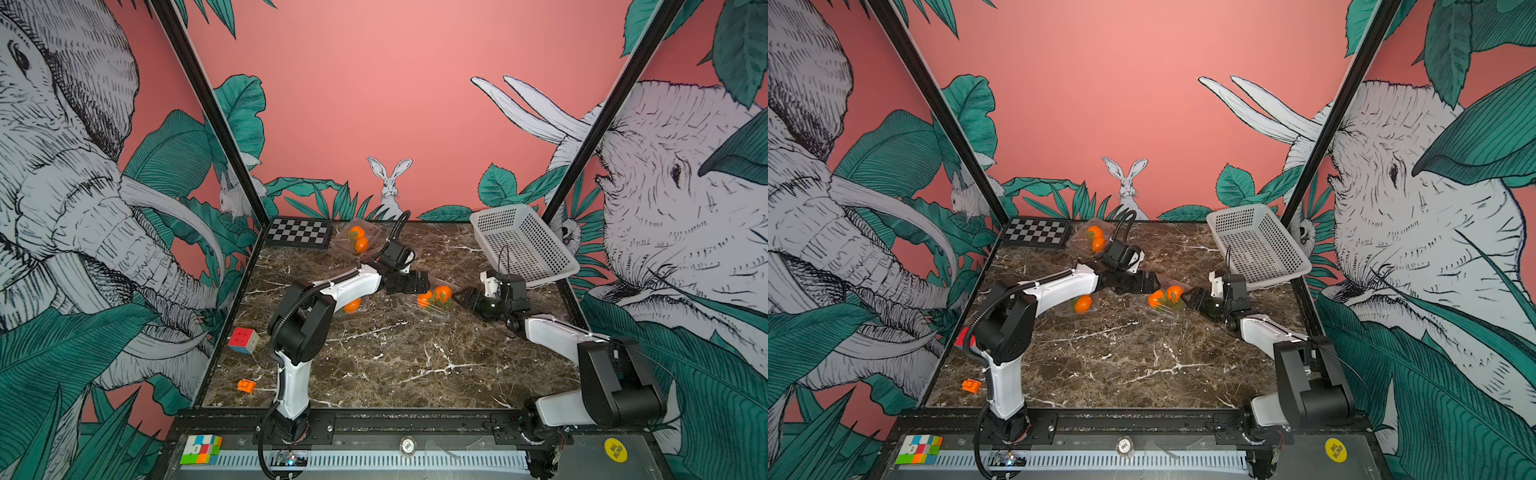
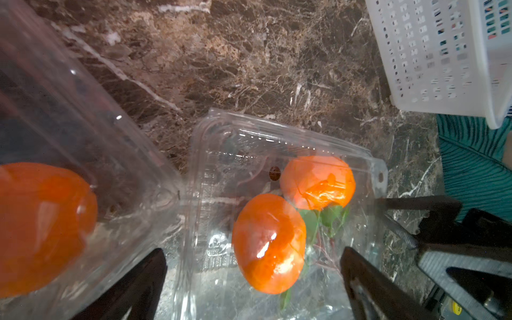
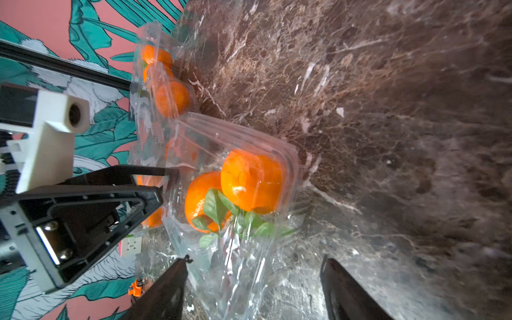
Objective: Take oranges out of containers
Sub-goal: Open the packing box at the center of the board.
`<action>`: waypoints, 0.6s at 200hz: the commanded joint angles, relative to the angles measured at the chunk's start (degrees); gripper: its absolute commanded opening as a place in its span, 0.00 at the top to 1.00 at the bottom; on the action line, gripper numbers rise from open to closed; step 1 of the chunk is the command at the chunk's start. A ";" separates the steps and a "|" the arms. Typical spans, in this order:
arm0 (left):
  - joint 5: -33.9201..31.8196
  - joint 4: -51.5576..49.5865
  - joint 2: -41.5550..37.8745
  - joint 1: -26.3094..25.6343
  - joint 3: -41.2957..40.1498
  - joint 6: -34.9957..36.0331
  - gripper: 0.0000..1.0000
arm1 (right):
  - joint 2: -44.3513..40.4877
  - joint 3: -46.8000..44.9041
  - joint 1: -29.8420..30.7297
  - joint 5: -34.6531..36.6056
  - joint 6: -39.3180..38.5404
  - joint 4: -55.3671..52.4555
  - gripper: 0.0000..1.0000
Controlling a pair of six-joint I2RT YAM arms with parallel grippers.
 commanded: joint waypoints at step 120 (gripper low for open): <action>4.38 8.91 -0.48 -0.21 -3.72 -5.36 0.01 | 1.08 -1.33 1.85 -4.40 9.31 14.35 0.36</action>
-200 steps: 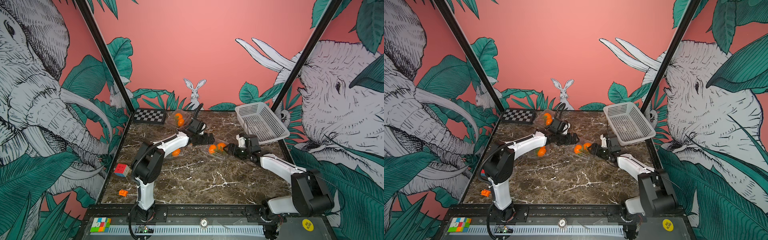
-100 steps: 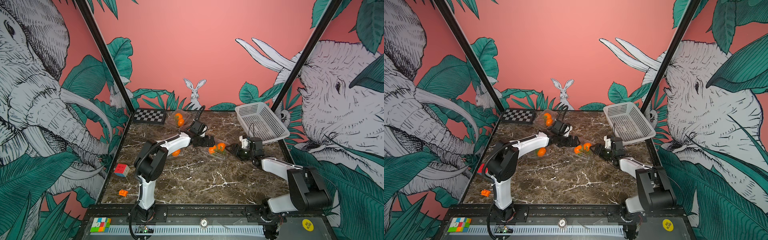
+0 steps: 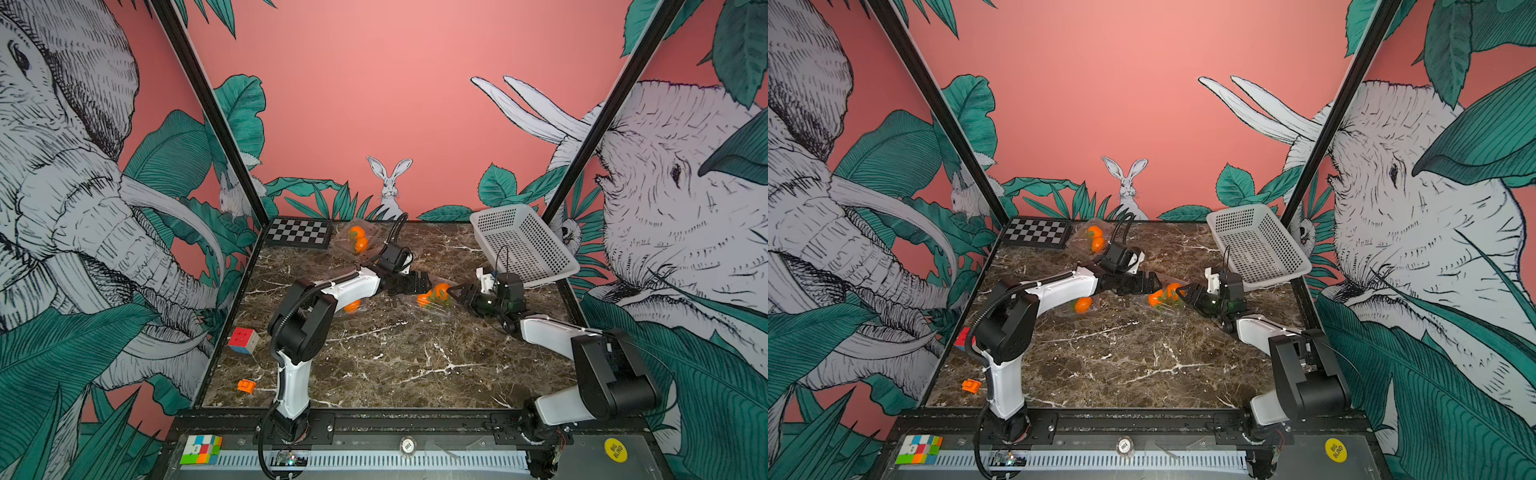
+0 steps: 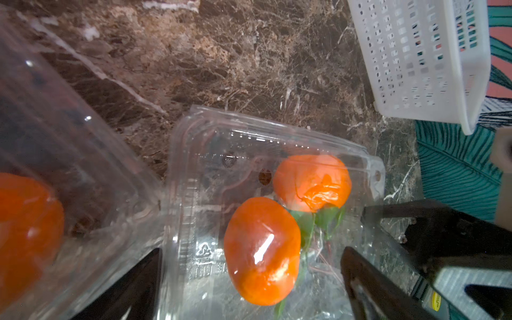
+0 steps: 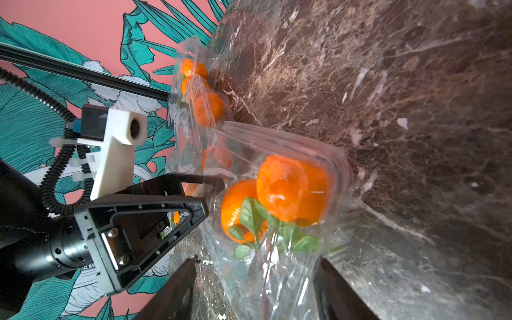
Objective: Take oranges out of containers
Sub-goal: Open the packing box at the center of the board.
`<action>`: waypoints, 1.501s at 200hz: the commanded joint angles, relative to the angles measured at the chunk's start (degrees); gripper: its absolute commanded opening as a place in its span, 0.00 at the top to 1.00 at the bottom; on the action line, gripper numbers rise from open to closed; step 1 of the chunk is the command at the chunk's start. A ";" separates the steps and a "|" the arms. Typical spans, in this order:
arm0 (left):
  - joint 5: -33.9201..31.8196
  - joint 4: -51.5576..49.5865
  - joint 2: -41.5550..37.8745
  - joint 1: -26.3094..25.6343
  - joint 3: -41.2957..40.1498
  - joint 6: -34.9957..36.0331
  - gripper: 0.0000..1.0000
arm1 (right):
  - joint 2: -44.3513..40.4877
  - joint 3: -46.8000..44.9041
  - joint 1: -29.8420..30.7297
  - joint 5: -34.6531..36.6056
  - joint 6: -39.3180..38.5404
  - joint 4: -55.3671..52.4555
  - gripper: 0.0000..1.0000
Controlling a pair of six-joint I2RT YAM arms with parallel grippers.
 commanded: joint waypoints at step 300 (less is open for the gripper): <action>2.75 14.14 -0.50 -0.19 -5.37 -10.36 0.01 | 2.75 -3.60 -5.29 -10.73 13.93 18.94 0.43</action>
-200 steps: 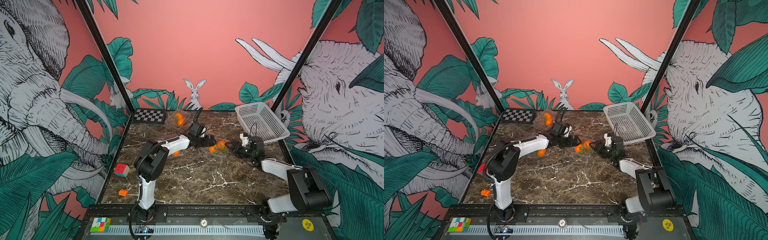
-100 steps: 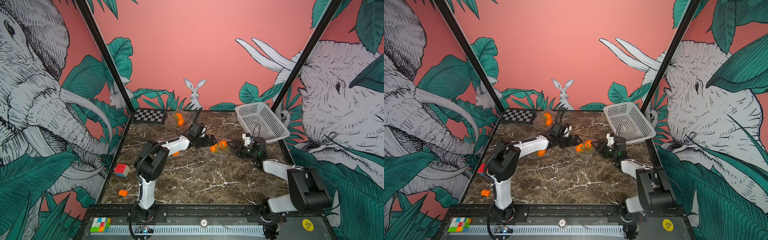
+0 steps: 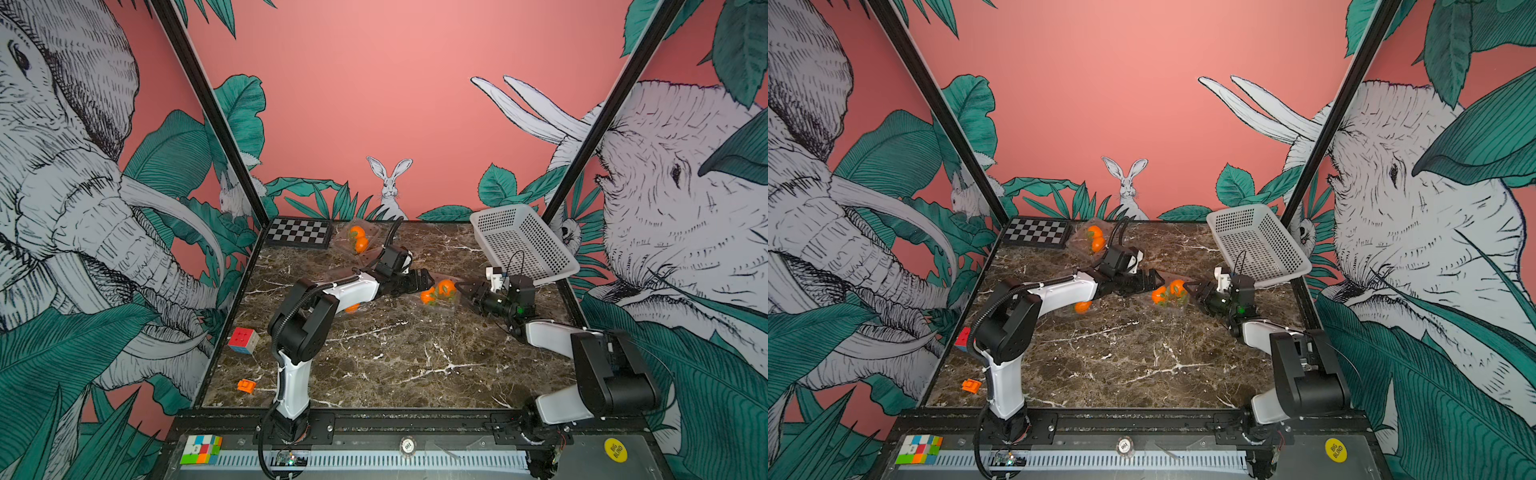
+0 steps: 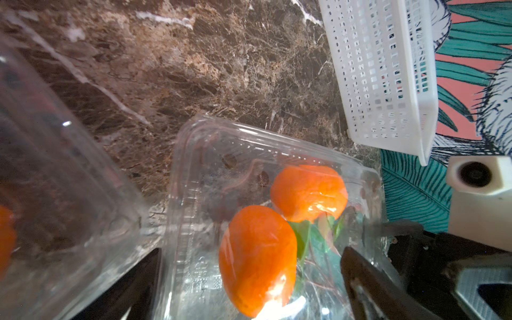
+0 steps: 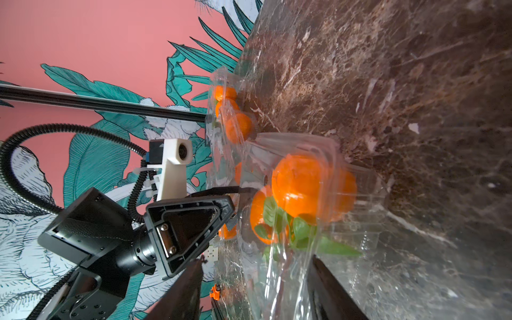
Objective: Take oranges out of containers
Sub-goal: Open the packing box at the center of the board.
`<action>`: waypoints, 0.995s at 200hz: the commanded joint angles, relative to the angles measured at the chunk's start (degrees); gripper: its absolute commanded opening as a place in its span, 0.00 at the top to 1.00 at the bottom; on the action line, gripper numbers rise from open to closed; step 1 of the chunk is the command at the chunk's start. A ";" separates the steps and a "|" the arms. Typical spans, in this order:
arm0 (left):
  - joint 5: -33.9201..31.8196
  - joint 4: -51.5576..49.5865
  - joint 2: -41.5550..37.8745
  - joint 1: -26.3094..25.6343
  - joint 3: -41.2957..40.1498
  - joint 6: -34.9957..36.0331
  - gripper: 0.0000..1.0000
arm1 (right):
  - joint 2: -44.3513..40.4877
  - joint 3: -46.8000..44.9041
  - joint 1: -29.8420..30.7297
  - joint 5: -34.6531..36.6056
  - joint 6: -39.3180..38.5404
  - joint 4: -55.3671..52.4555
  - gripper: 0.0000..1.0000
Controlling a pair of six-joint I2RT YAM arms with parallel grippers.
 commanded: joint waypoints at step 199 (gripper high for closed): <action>0.34 5.66 1.28 -0.20 -0.75 -3.48 0.01 | 6.37 -0.35 -3.73 -8.45 10.84 16.13 0.47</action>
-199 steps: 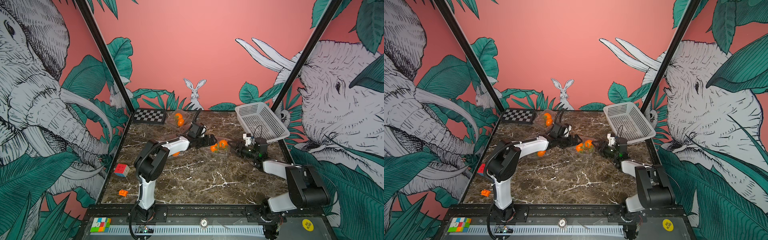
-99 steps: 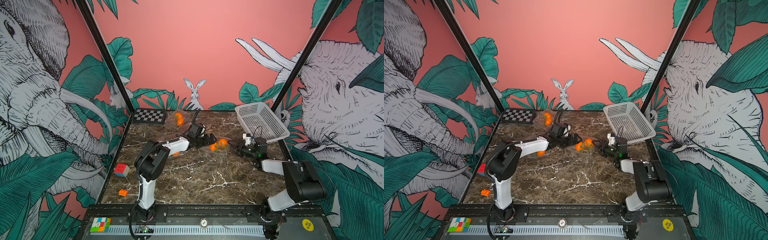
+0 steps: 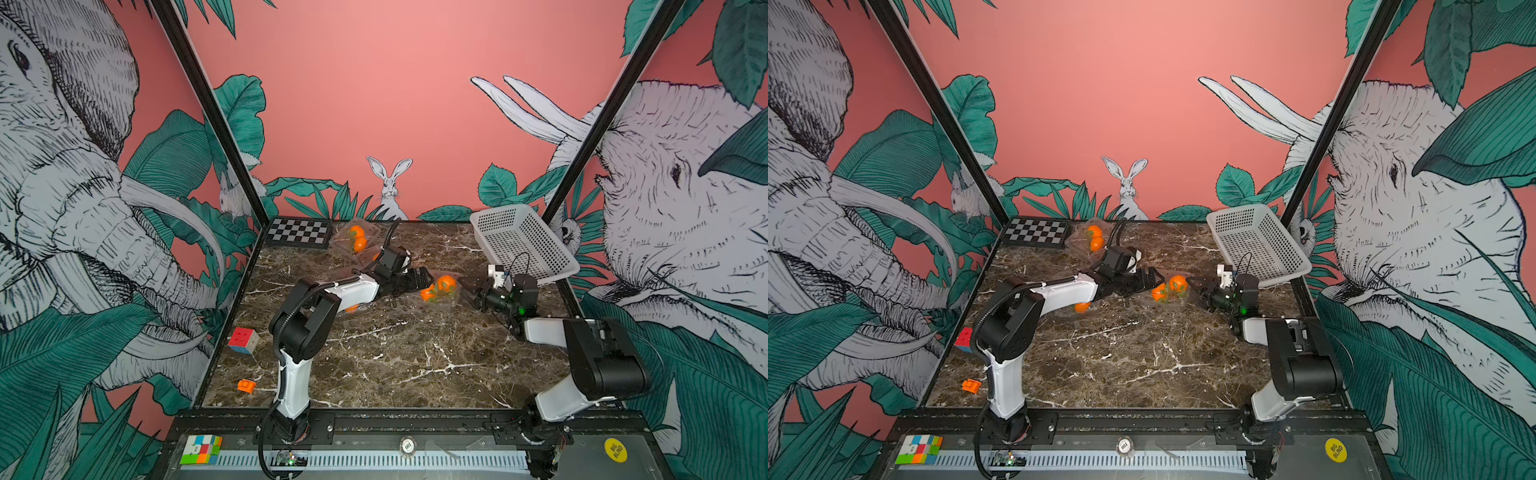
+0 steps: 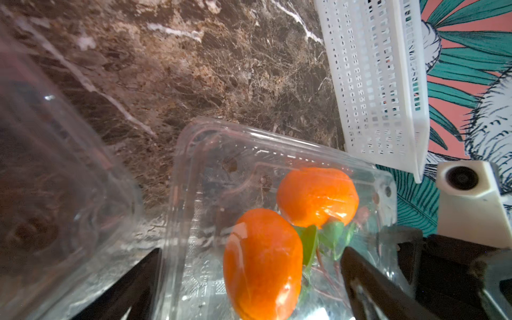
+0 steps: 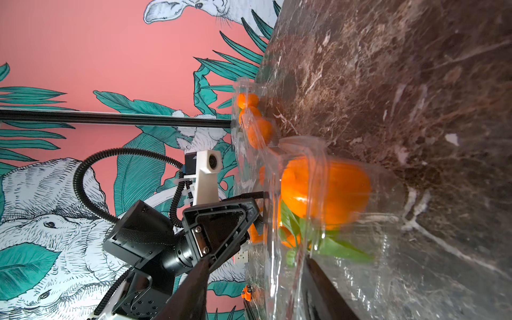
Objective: Take oranges out of containers
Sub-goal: Open the packing box at the center of the board.
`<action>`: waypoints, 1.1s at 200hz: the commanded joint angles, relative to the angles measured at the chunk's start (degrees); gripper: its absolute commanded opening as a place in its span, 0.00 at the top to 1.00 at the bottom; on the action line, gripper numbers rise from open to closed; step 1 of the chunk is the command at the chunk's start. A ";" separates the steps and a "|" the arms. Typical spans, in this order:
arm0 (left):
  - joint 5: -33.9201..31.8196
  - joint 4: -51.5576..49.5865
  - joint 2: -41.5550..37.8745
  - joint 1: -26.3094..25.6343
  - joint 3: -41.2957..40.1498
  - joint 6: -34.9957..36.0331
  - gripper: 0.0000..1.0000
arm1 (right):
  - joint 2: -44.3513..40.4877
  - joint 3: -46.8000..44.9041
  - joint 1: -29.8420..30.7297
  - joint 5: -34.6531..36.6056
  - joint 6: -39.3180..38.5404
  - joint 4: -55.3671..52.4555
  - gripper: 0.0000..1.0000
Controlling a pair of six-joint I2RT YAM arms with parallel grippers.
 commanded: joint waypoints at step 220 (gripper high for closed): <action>-0.28 3.28 1.18 -0.54 -0.35 -1.68 0.01 | 10.44 -4.35 -4.50 -5.09 9.53 26.94 0.51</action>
